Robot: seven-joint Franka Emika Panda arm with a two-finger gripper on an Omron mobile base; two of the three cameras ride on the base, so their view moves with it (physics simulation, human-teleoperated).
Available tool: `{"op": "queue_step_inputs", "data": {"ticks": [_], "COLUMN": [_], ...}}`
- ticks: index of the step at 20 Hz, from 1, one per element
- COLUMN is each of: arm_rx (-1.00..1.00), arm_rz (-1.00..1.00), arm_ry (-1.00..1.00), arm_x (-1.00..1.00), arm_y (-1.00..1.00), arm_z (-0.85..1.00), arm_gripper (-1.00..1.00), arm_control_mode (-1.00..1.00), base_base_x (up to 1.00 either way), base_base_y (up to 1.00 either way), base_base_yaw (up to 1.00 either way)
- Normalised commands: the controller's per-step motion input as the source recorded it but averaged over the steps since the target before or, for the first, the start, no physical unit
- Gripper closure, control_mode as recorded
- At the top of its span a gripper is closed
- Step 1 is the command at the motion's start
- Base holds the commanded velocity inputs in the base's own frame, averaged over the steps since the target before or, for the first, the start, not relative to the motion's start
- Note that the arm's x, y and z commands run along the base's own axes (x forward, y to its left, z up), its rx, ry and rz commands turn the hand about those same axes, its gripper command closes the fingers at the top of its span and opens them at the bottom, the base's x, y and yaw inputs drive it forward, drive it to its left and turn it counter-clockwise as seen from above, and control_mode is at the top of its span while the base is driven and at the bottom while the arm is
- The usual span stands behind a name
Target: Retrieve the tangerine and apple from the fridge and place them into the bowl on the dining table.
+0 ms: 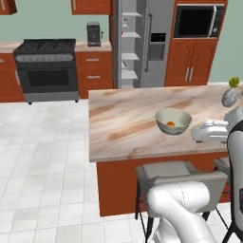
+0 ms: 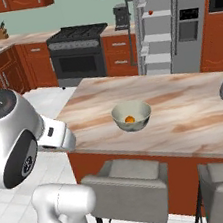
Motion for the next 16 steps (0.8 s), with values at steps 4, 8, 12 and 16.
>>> {"op": "queue_step_inputs", "data": {"ticks": [4,8,12,16], "arm_rx": [0.0,0.0,0.0,0.0], "arm_rz": [0.0,0.0,0.0,0.0], "arm_ry": [0.0,0.0,0.0,0.0], "arm_x": [0.0,0.0,0.0,0.0], "arm_y": [0.0,0.0,0.0,0.0], "arm_z": [0.0,0.0,0.0,0.0], "arm_gripper": [-1.0,-1.0,-1.0,-1.0], "arm_control_mode": [1.0,1.0,1.0,1.0], "base_base_x": [1.0,1.0,0.93,0.66], "base_base_y": [1.0,1.0,1.0,1.0], "base_base_yaw": [0.0,0.0,0.0,0.0]}}
